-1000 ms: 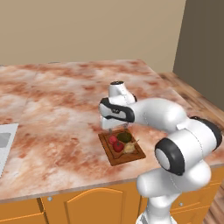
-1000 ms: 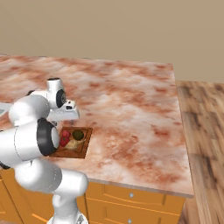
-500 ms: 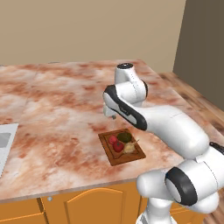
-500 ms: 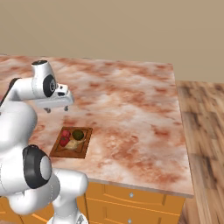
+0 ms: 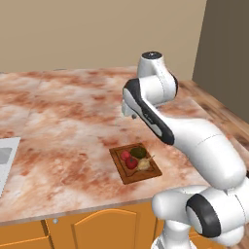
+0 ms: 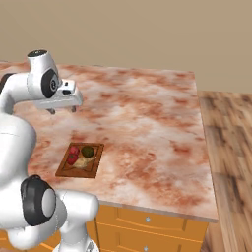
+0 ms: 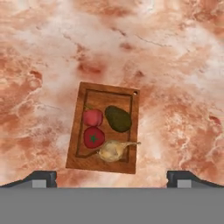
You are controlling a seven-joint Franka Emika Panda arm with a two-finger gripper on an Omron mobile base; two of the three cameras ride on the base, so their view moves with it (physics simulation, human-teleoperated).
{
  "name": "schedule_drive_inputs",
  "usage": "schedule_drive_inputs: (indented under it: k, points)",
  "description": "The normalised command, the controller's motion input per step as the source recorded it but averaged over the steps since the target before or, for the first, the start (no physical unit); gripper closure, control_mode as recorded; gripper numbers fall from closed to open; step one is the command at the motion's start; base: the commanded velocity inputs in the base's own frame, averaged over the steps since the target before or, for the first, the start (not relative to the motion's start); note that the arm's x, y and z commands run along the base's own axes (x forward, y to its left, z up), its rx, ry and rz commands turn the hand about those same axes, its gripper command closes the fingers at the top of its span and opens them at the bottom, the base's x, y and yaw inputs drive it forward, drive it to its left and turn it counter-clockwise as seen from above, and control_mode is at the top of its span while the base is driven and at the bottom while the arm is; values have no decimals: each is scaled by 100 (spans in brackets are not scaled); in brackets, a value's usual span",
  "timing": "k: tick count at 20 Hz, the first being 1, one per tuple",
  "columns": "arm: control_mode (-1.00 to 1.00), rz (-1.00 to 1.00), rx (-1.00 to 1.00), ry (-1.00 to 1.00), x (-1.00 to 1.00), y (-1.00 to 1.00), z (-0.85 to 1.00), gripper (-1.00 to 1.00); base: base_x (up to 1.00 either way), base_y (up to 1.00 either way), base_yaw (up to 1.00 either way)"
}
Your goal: Place the avocado, onion, tomato, and bell pepper on the cutting board.
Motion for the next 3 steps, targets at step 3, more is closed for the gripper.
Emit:
schedule_drive_inputs:
  k: [3]
  points:
    - [-100,0,0,0,0,0,0,-100,0,0,0]
